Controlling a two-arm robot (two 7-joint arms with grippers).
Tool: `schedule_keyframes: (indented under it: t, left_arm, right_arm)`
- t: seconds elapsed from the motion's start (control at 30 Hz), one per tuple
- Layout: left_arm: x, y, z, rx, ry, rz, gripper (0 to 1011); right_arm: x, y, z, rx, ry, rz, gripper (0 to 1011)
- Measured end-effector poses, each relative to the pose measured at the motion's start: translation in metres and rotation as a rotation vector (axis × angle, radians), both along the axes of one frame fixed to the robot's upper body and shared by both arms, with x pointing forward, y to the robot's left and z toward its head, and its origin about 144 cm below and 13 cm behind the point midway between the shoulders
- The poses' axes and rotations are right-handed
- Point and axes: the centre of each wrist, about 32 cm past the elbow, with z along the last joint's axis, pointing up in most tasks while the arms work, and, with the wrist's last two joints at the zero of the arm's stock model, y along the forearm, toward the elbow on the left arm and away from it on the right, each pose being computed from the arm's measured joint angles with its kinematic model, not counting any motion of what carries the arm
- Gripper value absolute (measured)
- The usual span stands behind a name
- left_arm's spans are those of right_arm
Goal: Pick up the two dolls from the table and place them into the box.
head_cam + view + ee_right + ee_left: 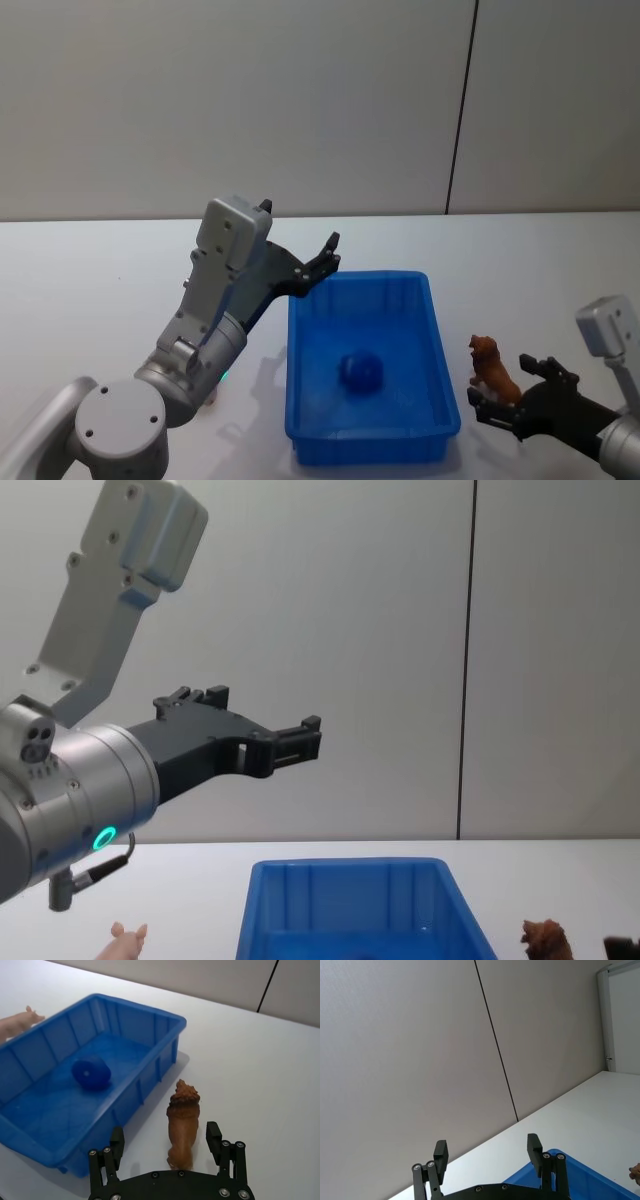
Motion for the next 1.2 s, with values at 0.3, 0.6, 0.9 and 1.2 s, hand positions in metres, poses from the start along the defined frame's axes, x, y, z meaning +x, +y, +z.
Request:
schedule_keyframes:
  t: [0.3, 0.6, 0.9, 1.2]
  left_arm:
    - [0.000, 0.000, 0.000, 0.000, 0.000, 0.000, 1001]
    - [0.000, 0.000, 0.000, 0.000, 0.000, 0.000, 1001]
    - [0.000, 0.000, 0.000, 0.000, 0.000, 0.000, 1001]
    - [0.000, 0.000, 0.000, 0.000, 0.000, 0.000, 1001]
  right_arm:
    - [0.009, -0.003, -0.010, -0.009, 0.048, -0.027, 991]
    - [0.016, -0.003, -0.017, -0.019, 0.078, -0.038, 776]
    - [0.019, -0.003, -0.017, -0.022, 0.082, -0.037, 485]
    - [0.020, 0.000, -0.009, -0.018, 0.044, -0.025, 306]
